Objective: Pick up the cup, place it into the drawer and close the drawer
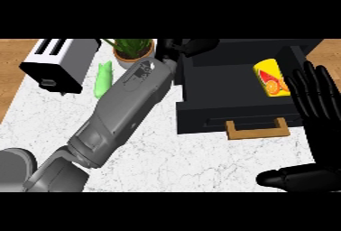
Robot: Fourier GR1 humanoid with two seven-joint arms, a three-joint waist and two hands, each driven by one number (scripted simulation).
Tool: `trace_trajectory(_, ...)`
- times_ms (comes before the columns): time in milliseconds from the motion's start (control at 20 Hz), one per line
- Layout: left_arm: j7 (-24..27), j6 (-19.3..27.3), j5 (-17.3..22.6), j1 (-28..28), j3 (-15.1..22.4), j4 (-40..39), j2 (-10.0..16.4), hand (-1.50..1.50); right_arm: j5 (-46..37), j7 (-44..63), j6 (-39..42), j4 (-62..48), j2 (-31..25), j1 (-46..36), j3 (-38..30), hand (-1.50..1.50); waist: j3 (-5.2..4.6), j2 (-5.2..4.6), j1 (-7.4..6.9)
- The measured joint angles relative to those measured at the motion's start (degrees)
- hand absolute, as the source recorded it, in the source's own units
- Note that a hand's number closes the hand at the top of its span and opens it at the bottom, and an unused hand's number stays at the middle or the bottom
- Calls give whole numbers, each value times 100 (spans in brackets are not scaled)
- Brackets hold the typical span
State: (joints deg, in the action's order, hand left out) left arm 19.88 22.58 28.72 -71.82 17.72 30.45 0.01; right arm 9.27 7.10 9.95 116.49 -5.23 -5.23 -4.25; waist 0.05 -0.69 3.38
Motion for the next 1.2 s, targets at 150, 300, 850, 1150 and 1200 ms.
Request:
trace_trajectory(150,27,64,176,-118,327,-256,-1,150,-46,45,-50,23,43,-81,75,-150,1,-14,62)
trace_trajectory(300,107,55,293,-272,502,-541,-1,150,44,-19,37,-96,-17,-132,-3,-150,3,-40,124)
trace_trajectory(850,-144,492,452,-472,1472,-922,-1,-150,150,-96,133,-130,12,-177,58,-150,8,-71,296)
trace_trajectory(1150,21,561,863,-381,1579,-648,0,-150,374,-68,194,-131,5,-304,0,-150,5,-83,330)
trace_trajectory(1200,94,488,945,-396,1532,-621,-1,-150,443,-7,178,-141,-10,-393,-42,-150,4,-83,305)
